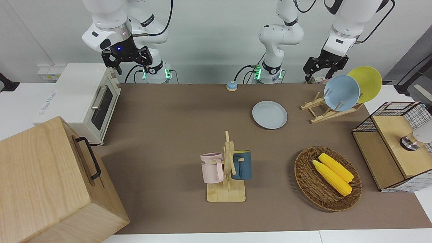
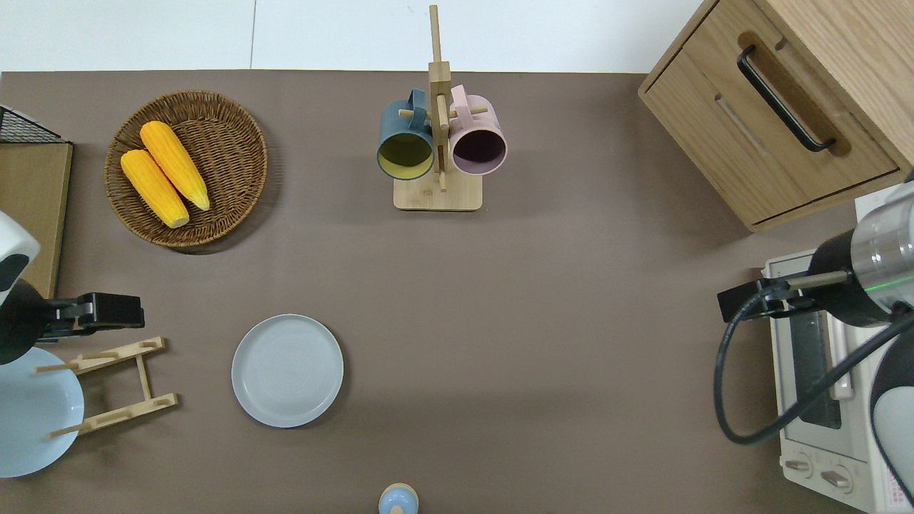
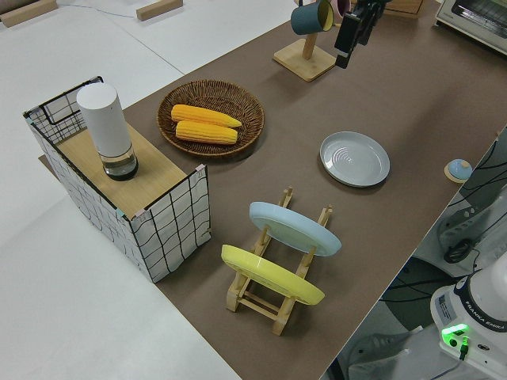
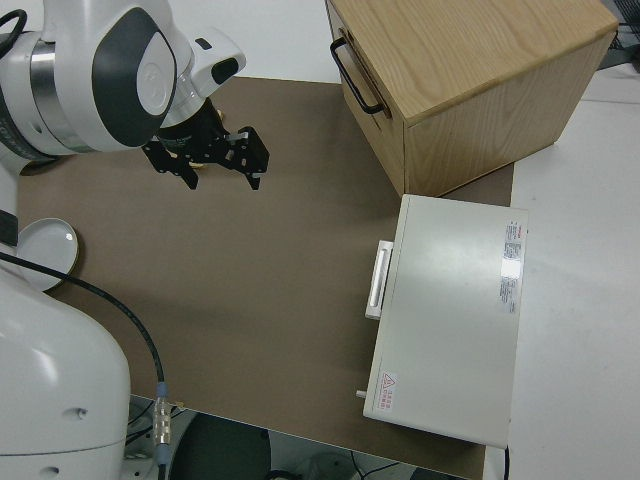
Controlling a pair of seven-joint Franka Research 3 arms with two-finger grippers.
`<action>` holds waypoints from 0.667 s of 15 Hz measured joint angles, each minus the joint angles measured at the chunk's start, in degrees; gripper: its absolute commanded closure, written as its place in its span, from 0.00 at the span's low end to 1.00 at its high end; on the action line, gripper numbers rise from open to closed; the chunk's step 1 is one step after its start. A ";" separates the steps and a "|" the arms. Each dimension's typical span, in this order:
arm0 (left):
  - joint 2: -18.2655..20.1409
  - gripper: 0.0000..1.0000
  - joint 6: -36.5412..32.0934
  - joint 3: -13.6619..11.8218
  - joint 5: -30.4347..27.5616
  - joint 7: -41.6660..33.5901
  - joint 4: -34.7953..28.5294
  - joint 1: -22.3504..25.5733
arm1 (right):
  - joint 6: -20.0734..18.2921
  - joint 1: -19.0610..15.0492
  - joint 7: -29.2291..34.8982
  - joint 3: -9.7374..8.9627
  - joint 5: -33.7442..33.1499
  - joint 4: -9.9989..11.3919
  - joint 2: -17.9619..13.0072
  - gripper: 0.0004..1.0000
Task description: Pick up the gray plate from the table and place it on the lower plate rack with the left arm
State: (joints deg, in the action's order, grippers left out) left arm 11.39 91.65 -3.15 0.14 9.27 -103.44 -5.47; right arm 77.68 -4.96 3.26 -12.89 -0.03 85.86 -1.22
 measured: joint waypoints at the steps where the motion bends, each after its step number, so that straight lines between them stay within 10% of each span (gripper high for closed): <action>1: -0.07 0.01 -0.03 0.00 0.04 0.01 0.00 -0.02 | 0.00 0.00 0.00 0.00 0.00 0.00 0.00 0.01; 10: -0.69 0.01 6.34 2.71 0.04 0.33 -8.13 2.85 | 0.00 0.00 0.00 0.00 0.00 0.00 0.00 0.01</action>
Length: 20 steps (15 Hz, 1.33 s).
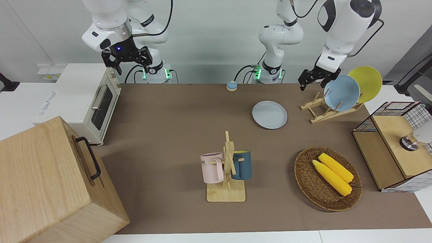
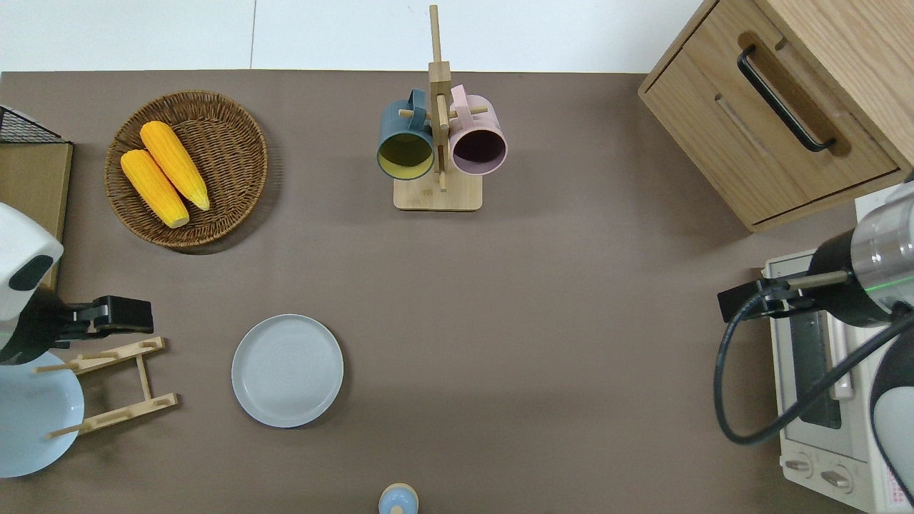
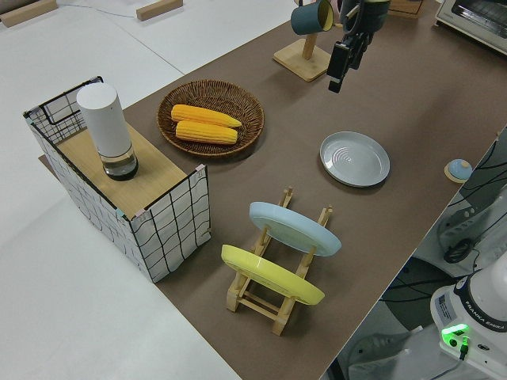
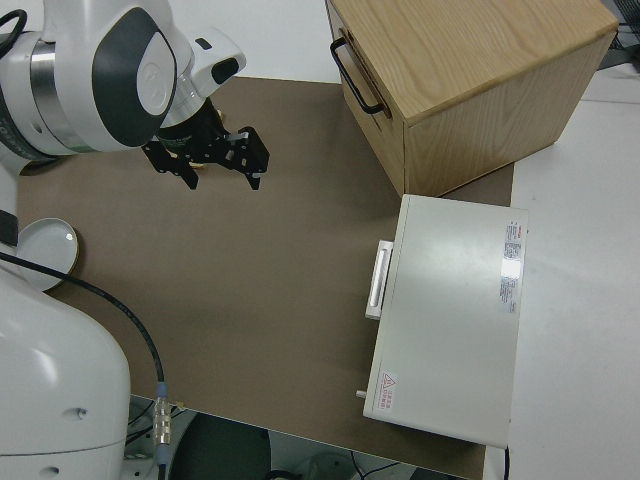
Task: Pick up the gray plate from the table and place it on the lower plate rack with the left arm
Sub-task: 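Move the left gripper to the gray plate's rim and grasp it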
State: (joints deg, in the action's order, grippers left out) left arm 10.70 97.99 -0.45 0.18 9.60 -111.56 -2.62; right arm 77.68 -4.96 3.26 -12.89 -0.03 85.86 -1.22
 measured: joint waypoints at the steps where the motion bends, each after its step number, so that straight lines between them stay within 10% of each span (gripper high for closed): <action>1: 0.01 0.01 2.39 0.04 0.00 0.00 -2.22 0.00 | 0.00 0.00 0.00 0.00 0.00 0.00 0.00 0.01; 17: -1.97 0.03 33.32 1.16 -1.73 0.33 -32.94 0.27 | 0.00 0.00 0.00 0.00 0.00 0.00 0.00 0.01; 20: -3.56 0.28 33.35 1.26 -2.82 1.20 -32.97 0.27 | 0.00 0.00 0.00 0.00 0.00 0.00 0.00 0.01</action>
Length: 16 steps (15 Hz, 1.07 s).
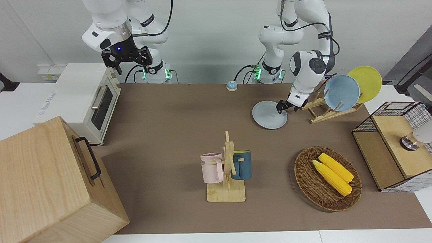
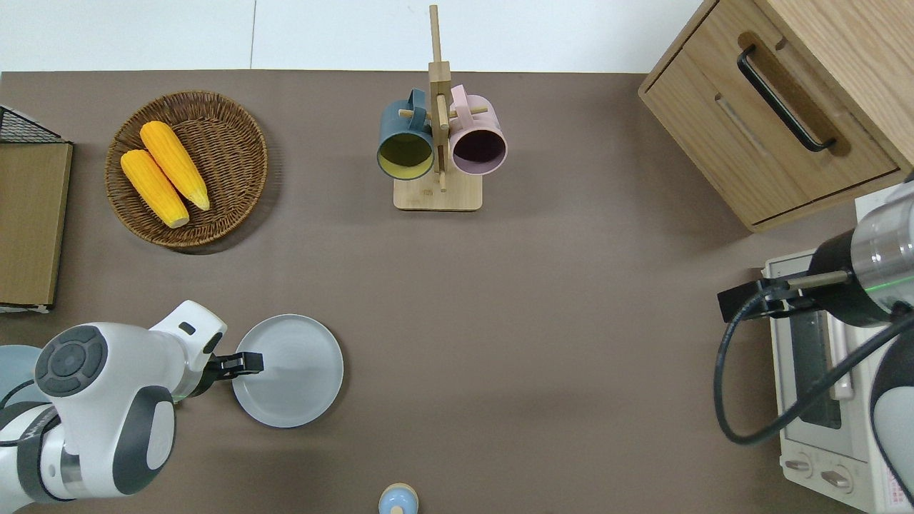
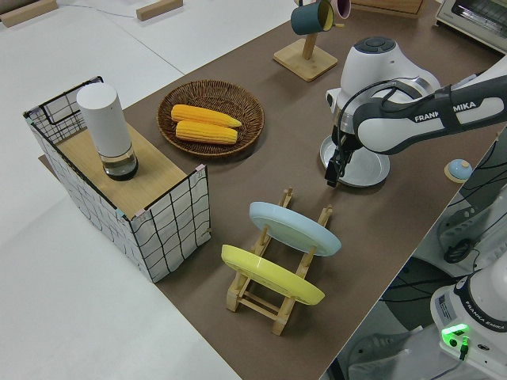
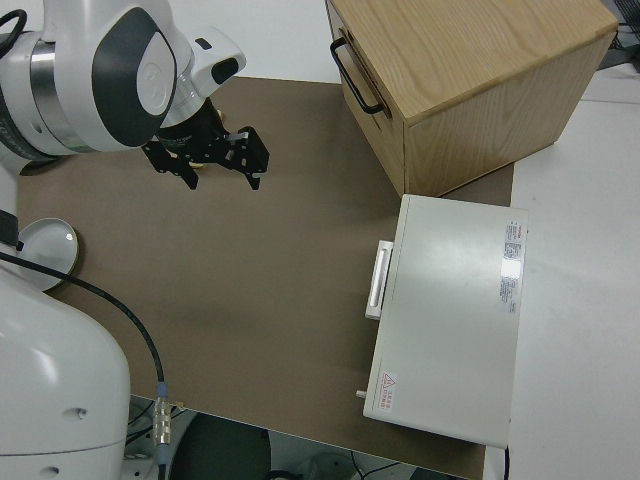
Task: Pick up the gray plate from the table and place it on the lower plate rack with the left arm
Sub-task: 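Move the left gripper to the gray plate's rim and grasp it, then lift the gray plate with the left gripper toward the wooden rack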
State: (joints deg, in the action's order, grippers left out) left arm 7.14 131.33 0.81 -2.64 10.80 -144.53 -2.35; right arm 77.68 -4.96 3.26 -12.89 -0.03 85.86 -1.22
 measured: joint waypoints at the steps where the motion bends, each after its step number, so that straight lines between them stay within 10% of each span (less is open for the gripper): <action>1: -0.44 0.35 0.03 0.09 -0.09 0.75 0.00 0.00 | 0.00 0.00 0.00 0.00 0.00 0.00 0.00 0.01; 6: -2.01 1.00 0.20 0.58 -0.36 2.25 0.00 0.00 | 0.00 0.00 0.00 0.00 0.00 0.00 0.00 0.01; 16: -0.97 1.00 -3.23 0.65 -0.66 2.27 4.68 0.11 | 0.00 0.00 0.00 0.00 0.00 0.00 0.00 0.01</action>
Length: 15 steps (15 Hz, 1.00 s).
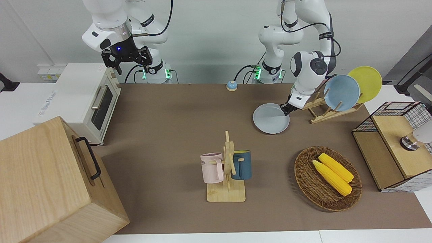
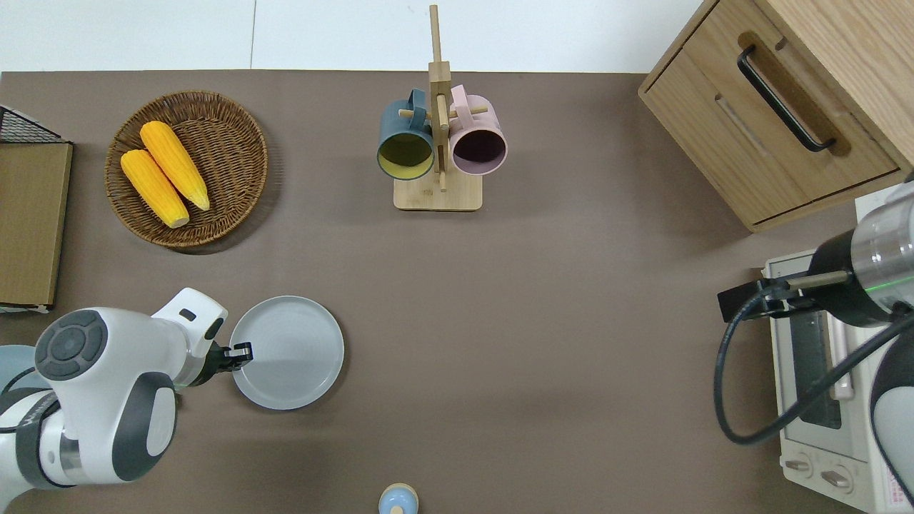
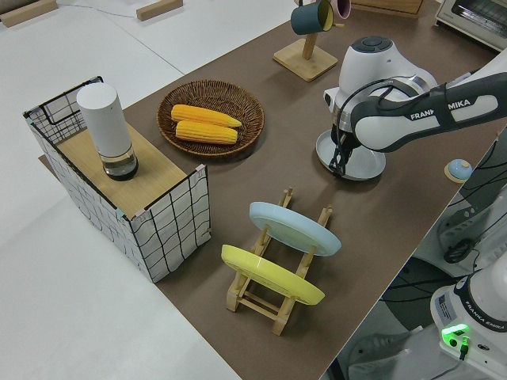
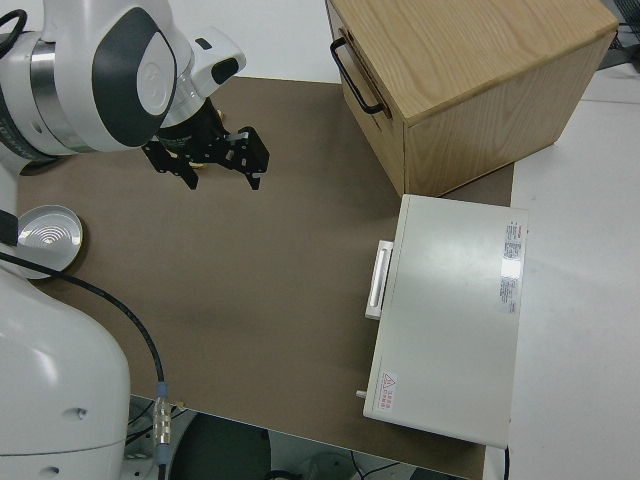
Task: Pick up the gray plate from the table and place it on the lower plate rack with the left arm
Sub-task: 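Lift the gray plate with the left gripper toward the wooden rack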
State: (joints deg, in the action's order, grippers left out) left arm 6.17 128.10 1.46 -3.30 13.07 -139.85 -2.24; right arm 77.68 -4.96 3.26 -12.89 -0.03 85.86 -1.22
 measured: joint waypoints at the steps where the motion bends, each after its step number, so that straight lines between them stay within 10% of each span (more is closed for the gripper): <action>1: 0.11 1.00 -2.56 -0.05 0.00 0.03 2.21 0.19 | 0.00 0.00 0.00 0.00 0.00 0.00 0.00 0.01; 6: 1.45 1.00 -18.65 -3.38 2.88 0.07 14.21 0.79 | 0.00 0.00 0.00 0.00 0.00 0.00 0.00 0.01; 15: 2.23 1.00 -41.33 -2.55 34.01 6.90 23.50 1.18 | 0.00 0.00 0.00 0.00 0.00 0.00 0.00 0.01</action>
State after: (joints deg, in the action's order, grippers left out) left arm 8.40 86.78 -1.09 30.71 19.96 -116.34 -1.06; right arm 77.68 -4.96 3.26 -12.89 -0.03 85.86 -1.22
